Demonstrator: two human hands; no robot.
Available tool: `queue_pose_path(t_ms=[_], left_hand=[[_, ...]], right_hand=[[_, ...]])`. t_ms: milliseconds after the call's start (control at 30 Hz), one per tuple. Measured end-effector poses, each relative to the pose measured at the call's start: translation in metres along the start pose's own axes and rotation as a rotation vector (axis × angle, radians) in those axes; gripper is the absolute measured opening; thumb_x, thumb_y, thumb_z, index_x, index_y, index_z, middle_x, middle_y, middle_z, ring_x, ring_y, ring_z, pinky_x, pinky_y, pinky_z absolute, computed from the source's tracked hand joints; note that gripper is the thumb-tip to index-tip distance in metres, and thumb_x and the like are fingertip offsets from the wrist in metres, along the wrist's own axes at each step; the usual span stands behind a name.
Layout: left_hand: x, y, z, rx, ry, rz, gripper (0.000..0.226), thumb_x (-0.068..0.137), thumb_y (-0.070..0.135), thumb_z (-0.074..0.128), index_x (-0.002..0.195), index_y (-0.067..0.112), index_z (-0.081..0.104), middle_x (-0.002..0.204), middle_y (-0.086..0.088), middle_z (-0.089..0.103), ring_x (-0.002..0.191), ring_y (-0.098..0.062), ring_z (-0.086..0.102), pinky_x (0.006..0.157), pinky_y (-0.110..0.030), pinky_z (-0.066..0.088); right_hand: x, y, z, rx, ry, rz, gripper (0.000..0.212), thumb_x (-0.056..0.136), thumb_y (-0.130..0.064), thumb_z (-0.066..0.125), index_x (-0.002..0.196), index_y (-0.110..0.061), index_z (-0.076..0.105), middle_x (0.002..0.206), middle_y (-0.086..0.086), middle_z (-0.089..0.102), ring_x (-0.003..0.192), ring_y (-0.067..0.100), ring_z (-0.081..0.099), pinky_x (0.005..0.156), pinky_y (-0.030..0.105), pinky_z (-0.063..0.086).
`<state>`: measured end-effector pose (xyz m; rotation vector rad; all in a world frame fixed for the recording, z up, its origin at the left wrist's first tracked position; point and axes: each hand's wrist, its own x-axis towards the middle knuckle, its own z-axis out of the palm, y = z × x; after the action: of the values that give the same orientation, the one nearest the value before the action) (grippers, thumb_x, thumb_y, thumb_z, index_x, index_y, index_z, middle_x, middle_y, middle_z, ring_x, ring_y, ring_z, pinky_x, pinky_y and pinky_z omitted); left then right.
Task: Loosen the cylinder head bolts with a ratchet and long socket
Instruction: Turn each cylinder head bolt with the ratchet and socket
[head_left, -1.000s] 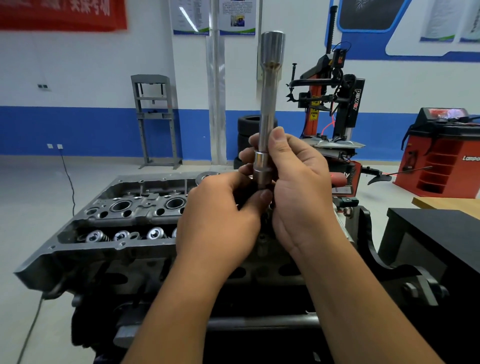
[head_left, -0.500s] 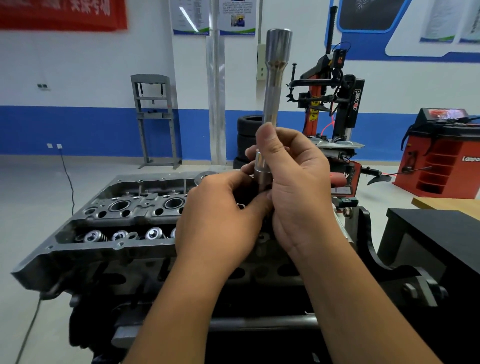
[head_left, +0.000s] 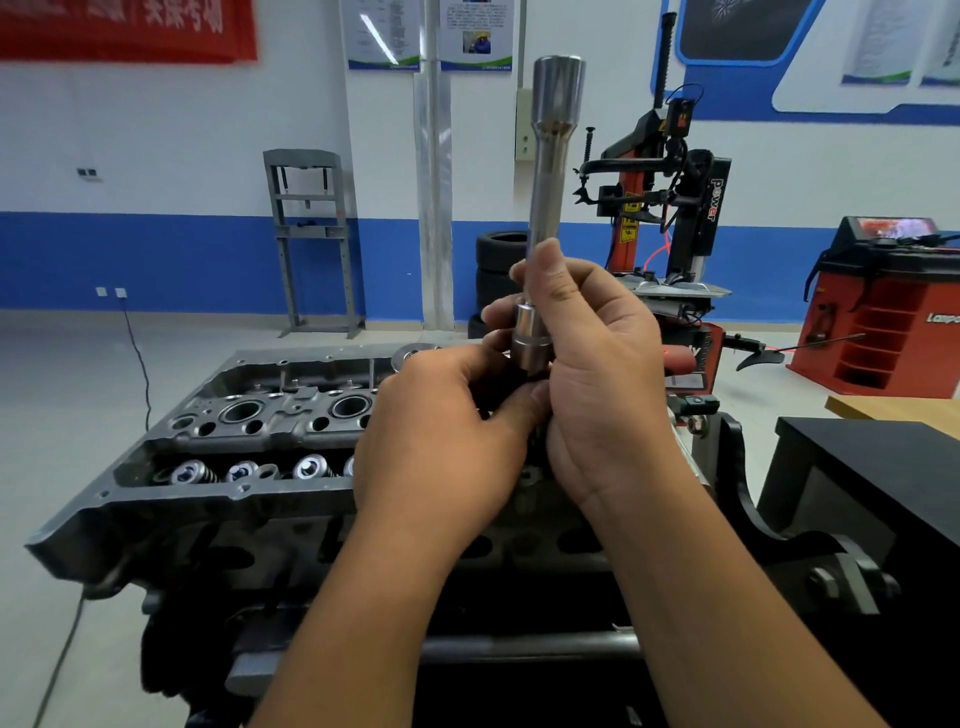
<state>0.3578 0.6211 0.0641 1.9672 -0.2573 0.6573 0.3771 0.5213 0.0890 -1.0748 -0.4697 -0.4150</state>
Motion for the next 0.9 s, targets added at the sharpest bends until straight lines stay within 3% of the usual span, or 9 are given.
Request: queue_pose_path(t_ms=[100,233,333,533,800,900], left_hand=[[0.0009,-0.001,0.0001,-0.005,0.011,-0.007,0.031,0.072,0.058,0.065,0.101,0.052,0.073,0.091,0.025,0.077,0.093,-0.007,0.074,0.085,-0.045,0.061],[0.0011,0.0027,-0.006,-0.043,-0.131,0.011,0.024,0.085,0.048,0.063,0.104,0.041,0.075,0.093,0.022,0.077,0.088,-0.009,0.075,0.083,-0.049,0.062],[0.0007,0.0033,-0.0062,-0.045,-0.141,0.028,0.023,0.089,0.042,0.061,0.105,0.037,0.077,0.094,0.018,0.078,0.094,-0.012,0.074,0.086,-0.049,0.061],[-0.0001,0.0055,-0.0011,-0.037,-0.078,-0.008,0.037,0.079,0.051,0.058,0.109,0.04,0.077,0.099,0.012,0.079,0.102,-0.022,0.074,0.088,-0.051,0.059],[-0.0004,0.0084,-0.0017,-0.021,-0.034,-0.02,0.033,0.074,0.055,0.062,0.106,0.059,0.065,0.099,0.024,0.078,0.102,-0.009,0.074,0.089,-0.047,0.06],[0.0001,0.0079,-0.0008,-0.021,-0.015,-0.022,0.034,0.072,0.056,0.063,0.104,0.065,0.062,0.098,0.026,0.077,0.101,-0.006,0.073,0.09,-0.045,0.06]], right_hand=[[-0.001,0.0006,-0.0005,-0.002,0.007,-0.034,0.036,0.073,-0.047,0.08,0.088,-0.017,0.066,0.081,0.01,0.072,0.071,0.017,0.07,0.068,0.029,0.058],[0.0004,0.0032,-0.0013,-0.051,-0.004,-0.067,0.025,0.088,-0.04,0.072,0.087,-0.017,0.066,0.077,0.005,0.072,0.073,0.014,0.07,0.07,0.028,0.056],[0.0014,0.0045,-0.0009,-0.072,-0.013,-0.078,0.022,0.092,-0.038,0.066,0.084,-0.018,0.066,0.074,0.002,0.071,0.072,0.015,0.067,0.07,0.03,0.055],[0.0016,0.0039,-0.001,-0.049,-0.03,-0.066,0.023,0.096,-0.036,0.064,0.084,-0.016,0.066,0.073,0.004,0.069,0.068,0.017,0.062,0.067,0.028,0.054],[0.0002,0.0007,0.0003,-0.018,-0.068,-0.02,0.036,0.086,-0.048,0.06,0.086,-0.013,0.066,0.069,0.004,0.066,0.07,0.017,0.064,0.065,0.029,0.053],[0.0002,0.0009,0.0002,-0.005,-0.061,-0.008,0.035,0.092,-0.046,0.061,0.086,-0.012,0.066,0.07,0.006,0.068,0.069,0.017,0.065,0.065,0.029,0.054]])
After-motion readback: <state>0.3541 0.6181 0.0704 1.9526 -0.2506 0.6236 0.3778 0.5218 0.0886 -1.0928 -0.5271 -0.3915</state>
